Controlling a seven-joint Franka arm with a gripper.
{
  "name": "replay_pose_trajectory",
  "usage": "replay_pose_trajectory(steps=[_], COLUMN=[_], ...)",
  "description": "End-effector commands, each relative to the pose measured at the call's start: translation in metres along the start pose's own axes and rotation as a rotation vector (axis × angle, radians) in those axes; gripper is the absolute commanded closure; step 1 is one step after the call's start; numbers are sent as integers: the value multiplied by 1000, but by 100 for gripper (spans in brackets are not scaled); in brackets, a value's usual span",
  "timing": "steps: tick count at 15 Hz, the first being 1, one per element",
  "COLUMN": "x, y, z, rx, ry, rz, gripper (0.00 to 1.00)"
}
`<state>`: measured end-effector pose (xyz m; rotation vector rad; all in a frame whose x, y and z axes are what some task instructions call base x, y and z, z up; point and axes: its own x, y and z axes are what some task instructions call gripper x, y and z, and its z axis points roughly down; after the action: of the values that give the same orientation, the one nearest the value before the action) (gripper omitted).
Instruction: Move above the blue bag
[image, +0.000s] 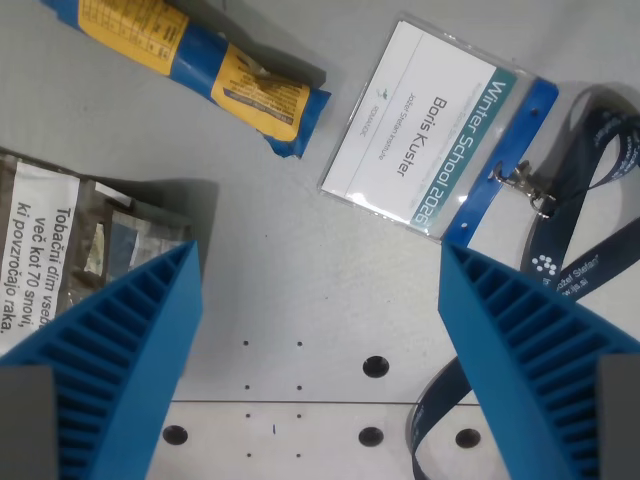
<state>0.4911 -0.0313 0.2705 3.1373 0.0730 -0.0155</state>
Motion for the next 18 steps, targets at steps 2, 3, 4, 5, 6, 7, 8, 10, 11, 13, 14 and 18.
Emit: replay_pose_trajectory(steps=[2, 3, 4, 5, 6, 7, 8, 10, 11, 13, 14, 18], x=[3, 3, 4, 5, 6, 8, 9, 11, 13, 16, 17, 24], y=[-2, -3, -4, -5, -6, -8, -9, -12, -14, -18, -20, -29], z=[3, 4, 5, 7, 9, 11, 13, 17, 19, 23, 26, 38], rx=[-1, -2, -2, -3, -3, -3, -3, -3, -3, -3, -2, -2], ry=[13, 16, 20, 23, 24, 24, 26, 27, 28, 28, 31, 31], rz=[-98, -117, -141, -167, -192, -221, -249, -314, -343, -408, -441, -575], gripper=[0, 0, 0, 0, 0, 0, 0, 0, 0, 0, 0, 0])
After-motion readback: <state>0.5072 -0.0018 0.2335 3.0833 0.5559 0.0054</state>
